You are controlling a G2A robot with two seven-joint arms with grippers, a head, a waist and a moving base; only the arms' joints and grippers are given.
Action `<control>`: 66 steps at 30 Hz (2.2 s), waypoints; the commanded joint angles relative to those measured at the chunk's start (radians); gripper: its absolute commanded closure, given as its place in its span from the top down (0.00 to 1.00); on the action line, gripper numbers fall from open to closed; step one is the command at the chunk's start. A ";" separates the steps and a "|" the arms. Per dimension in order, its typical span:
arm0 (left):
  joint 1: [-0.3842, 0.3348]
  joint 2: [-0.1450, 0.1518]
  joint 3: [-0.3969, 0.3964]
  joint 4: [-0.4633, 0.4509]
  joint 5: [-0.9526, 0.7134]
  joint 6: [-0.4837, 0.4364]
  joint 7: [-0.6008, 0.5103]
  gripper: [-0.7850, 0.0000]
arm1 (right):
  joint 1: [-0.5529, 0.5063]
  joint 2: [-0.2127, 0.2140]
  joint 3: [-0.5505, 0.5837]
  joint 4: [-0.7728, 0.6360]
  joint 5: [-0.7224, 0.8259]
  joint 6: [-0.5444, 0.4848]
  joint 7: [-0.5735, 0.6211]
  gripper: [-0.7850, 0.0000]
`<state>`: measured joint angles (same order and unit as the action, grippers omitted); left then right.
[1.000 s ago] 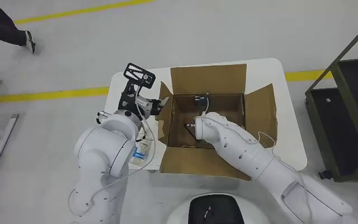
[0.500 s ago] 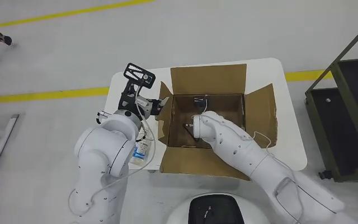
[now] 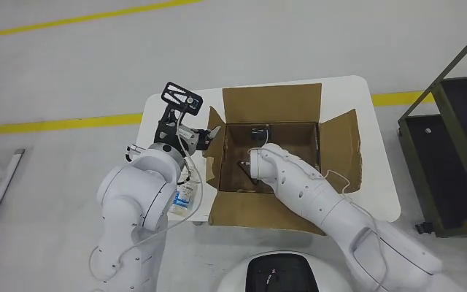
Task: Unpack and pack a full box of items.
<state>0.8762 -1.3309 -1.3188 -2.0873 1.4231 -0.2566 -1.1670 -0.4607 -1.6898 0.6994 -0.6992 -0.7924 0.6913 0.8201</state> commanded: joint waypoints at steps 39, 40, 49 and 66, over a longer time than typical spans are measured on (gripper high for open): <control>0.000 0.000 0.000 0.000 0.000 0.000 0.000 1.00 | -0.834 0.212 0.794 -1.296 0.220 -0.469 -0.072 0.00; 0.000 0.000 0.000 0.000 0.000 0.000 0.000 1.00 | -0.834 0.212 0.794 -1.296 0.220 -0.469 -0.072 0.00; 0.003 0.000 0.000 0.000 0.000 0.002 0.008 1.00 | -0.838 0.212 0.792 -1.298 0.222 -0.473 -0.080 0.00; 0.044 0.009 -0.011 -0.008 0.039 -0.002 0.045 1.00 | -1.043 0.268 1.295 -1.503 0.254 -0.547 -0.052 0.00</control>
<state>0.9201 -1.3221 -1.3291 -2.0952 1.4621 -0.2590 -1.1227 -1.4863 -1.4259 1.9693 -2.1987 -0.5037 0.1388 0.7516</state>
